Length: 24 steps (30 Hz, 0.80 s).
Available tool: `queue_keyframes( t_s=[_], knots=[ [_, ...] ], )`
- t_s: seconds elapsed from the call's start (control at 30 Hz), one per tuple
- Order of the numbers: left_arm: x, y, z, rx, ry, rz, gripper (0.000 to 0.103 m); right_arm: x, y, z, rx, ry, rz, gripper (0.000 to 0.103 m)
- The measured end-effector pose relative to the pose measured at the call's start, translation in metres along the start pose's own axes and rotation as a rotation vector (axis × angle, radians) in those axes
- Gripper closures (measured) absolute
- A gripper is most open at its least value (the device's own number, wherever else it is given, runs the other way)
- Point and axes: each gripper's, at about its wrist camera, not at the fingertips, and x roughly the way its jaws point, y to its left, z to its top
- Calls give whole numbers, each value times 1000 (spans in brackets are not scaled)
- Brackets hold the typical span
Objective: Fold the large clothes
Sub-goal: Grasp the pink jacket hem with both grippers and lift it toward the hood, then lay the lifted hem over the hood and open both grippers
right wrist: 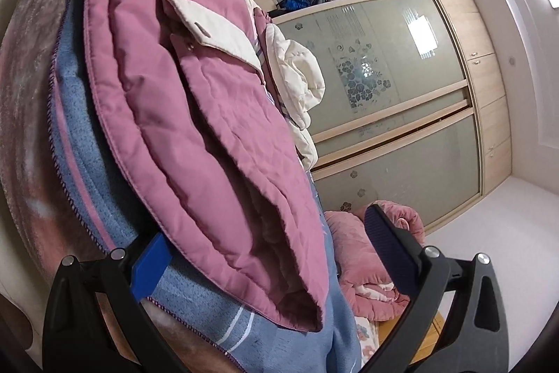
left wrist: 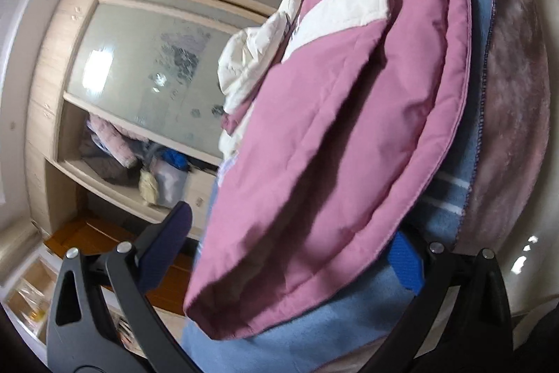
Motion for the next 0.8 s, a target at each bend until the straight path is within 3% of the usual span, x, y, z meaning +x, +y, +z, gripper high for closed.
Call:
queue_keyframes(
  t_s=[0.37,0.57,0.7,0.77,0.8],
  knots=[
    [28,24,22,-154,54,-14,2,32,-19,13,141,59,25,1],
    [44,51,33,-360,87,-68,2,51,-32,22,255,92,64,1],
    [52,63,35,-505,130,-143,2,62,-45,24,389,138,127,2],
    [55,70,33,-590,152,-183,2,66,-52,24,457,152,162,15],
    [57,74,31,-640,165,-211,2,69,-55,23,496,170,191,27]
  ],
)
